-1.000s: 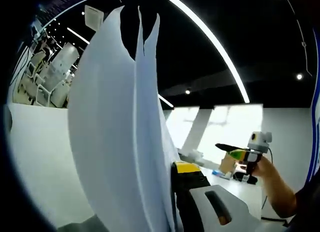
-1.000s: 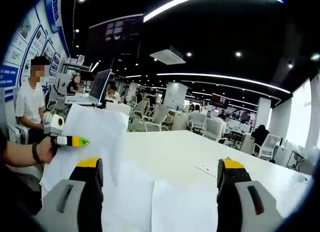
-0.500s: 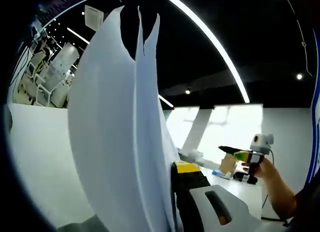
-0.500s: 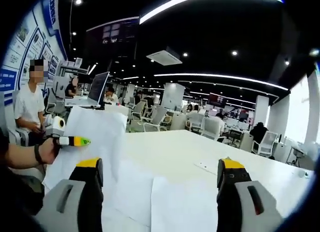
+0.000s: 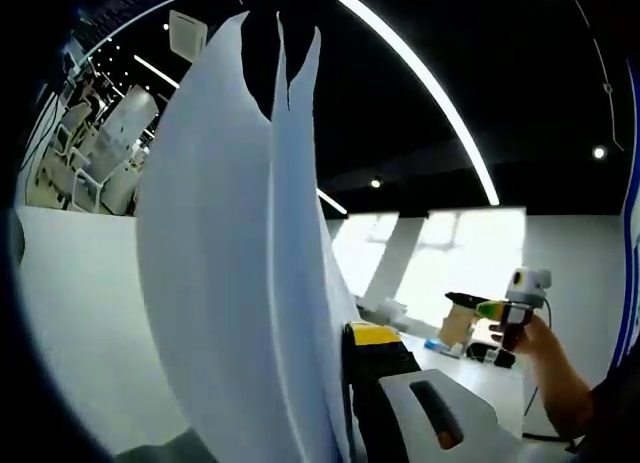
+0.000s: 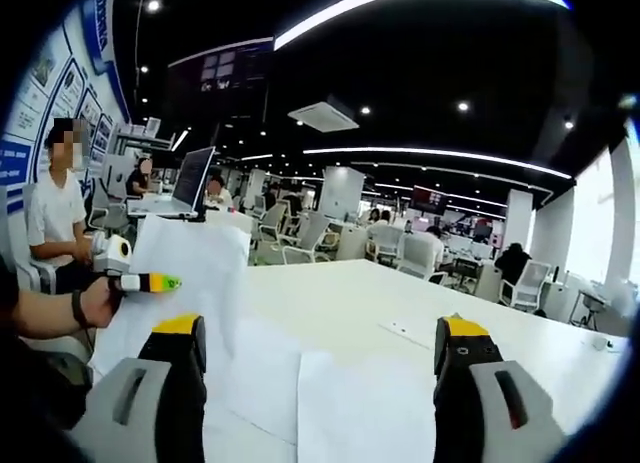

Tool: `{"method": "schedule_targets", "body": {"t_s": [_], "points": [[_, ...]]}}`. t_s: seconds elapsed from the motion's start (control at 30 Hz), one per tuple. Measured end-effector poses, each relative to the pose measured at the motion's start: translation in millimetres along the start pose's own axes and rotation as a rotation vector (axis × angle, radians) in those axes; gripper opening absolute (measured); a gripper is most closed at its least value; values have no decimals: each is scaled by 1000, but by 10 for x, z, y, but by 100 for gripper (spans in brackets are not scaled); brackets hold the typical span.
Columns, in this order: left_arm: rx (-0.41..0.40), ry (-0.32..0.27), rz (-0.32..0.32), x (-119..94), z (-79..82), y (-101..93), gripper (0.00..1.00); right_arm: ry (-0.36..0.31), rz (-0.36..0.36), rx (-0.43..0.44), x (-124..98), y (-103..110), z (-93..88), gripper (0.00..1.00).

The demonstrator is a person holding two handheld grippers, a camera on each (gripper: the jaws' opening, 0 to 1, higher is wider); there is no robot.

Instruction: Organize the stack of printing papers by aligning and flattening the scattered papers on the table

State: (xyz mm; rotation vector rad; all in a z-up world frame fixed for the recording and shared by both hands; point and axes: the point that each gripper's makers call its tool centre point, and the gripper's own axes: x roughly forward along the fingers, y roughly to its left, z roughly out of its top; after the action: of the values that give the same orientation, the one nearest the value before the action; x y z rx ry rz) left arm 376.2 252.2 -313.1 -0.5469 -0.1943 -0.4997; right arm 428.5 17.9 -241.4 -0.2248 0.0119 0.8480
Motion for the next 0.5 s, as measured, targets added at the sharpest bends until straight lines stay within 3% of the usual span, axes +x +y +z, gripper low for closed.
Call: {"method": "schedule_targets", "body": {"t_s": [0.5], "points": [[1,1,1,-5,7,-11,7,21,-14,15,-120,-35,-54,90]]}}
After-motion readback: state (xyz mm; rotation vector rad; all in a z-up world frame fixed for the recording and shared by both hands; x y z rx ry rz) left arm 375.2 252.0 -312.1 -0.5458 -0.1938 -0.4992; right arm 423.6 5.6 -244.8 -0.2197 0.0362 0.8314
